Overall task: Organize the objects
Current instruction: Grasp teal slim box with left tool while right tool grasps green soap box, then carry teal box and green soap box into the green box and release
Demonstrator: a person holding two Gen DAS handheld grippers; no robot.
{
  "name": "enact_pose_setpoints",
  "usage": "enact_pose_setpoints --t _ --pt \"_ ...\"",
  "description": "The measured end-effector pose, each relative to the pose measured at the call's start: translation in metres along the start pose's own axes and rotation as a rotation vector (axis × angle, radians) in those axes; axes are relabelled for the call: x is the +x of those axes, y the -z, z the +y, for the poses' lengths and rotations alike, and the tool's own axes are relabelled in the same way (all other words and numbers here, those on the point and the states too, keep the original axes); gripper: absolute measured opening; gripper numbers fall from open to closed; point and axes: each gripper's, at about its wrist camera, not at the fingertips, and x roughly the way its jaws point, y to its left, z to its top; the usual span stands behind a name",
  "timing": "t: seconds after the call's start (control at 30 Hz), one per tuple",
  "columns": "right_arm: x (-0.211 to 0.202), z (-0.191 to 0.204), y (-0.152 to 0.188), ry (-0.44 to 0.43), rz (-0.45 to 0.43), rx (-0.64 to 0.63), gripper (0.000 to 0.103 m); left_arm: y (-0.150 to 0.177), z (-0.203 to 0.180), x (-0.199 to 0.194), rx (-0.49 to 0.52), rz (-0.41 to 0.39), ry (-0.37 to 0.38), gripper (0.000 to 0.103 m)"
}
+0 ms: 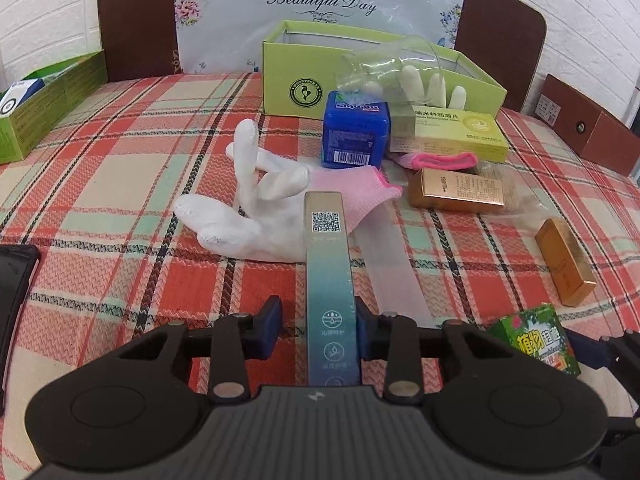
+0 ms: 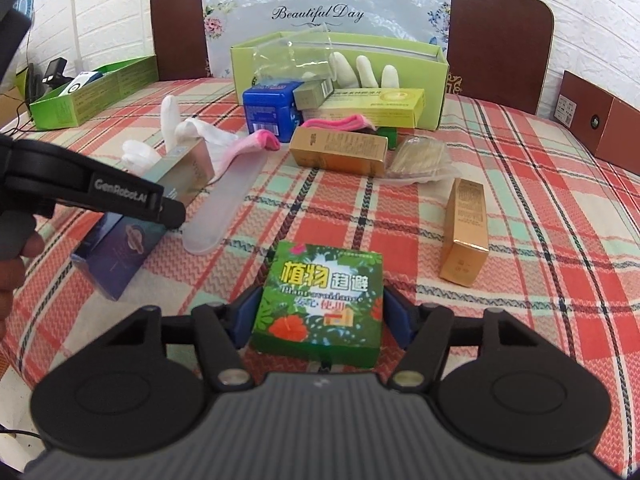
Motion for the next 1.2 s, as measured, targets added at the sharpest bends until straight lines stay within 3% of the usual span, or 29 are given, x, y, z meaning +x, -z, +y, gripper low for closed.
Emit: enact_pose_setpoints --t 0.07,0.3,0.4,0.5,0.83,1.2 --pt "0.0 -0.002 0.001 -0.013 -0.001 0.005 0.062 0.001 0.002 -0.003 -0.017 0.01 0.029 0.023" --pt "-0.012 -0.008 -0.005 -0.119 0.011 0.05 0.062 0.009 0.005 -0.029 -0.021 0.004 0.07 0.022" --pt "-0.024 -0.01 -0.011 -0.173 -0.013 0.086 0.062 0.006 0.005 -0.046 -0.008 -0.016 0.099 0.022" --pt "-0.038 -0.008 -0.022 -0.173 -0.062 0.073 0.062 -0.004 0.006 -0.069 0.006 -0.067 0.136 0.022" --pt "-0.06 -0.025 -0.079 -0.19 -0.204 0.072 0.062 -0.071 0.005 -0.111 0.025 -0.232 0.203 0.022" --pt "-0.049 -0.053 -0.161 -0.124 -0.341 0.061 0.062 -0.168 -0.013 -0.091 0.018 -0.298 0.265 0.022"
